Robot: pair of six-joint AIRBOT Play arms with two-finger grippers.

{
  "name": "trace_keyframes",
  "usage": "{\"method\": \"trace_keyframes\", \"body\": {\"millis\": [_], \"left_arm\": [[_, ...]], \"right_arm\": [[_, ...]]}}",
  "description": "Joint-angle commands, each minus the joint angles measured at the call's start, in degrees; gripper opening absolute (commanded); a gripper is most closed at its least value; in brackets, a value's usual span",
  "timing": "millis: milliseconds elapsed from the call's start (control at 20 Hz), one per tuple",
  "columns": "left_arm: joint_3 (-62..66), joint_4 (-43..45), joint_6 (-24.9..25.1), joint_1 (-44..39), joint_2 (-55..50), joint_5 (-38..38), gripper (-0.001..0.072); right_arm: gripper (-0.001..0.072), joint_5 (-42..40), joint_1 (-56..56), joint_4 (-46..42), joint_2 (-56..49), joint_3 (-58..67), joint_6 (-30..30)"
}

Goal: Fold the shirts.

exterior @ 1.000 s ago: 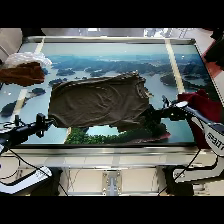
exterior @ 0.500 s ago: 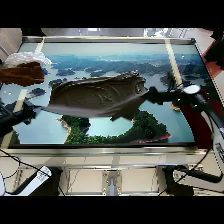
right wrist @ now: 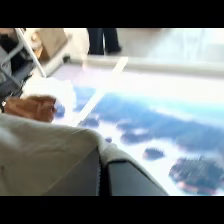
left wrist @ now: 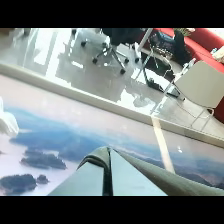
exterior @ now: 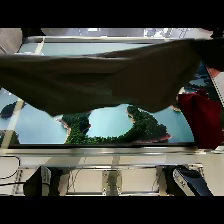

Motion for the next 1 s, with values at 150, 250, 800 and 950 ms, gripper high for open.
{"method": "trace_keyframes", "body": {"millis": [150,250,800,950], "left_arm": [[13.07,2.25,-0.31,-1.88,-4.09,-7.08,0.0011],[13.07,3.48,-0.33,-8.31,-9.42,-7.41,0.0010],[13.14,50.75,-19.56,-43.82,-52.52,15.47,0.0011],[15.61,51.91,-23.58,-43.78,-57.96,22.21,0.0012]], "right_arm": [[0.0012,0.33,-0.20,-8.31,-2.69,9.99,1.36],[0.0012,0.79,-0.20,-9.53,-7.48,9.97,2.27],[0.0013,-0.79,3.13,-12.83,-48.04,5.42,2.64],[0.0013,-11.47,3.13,-11.56,-55.80,5.42,3.76]]}}
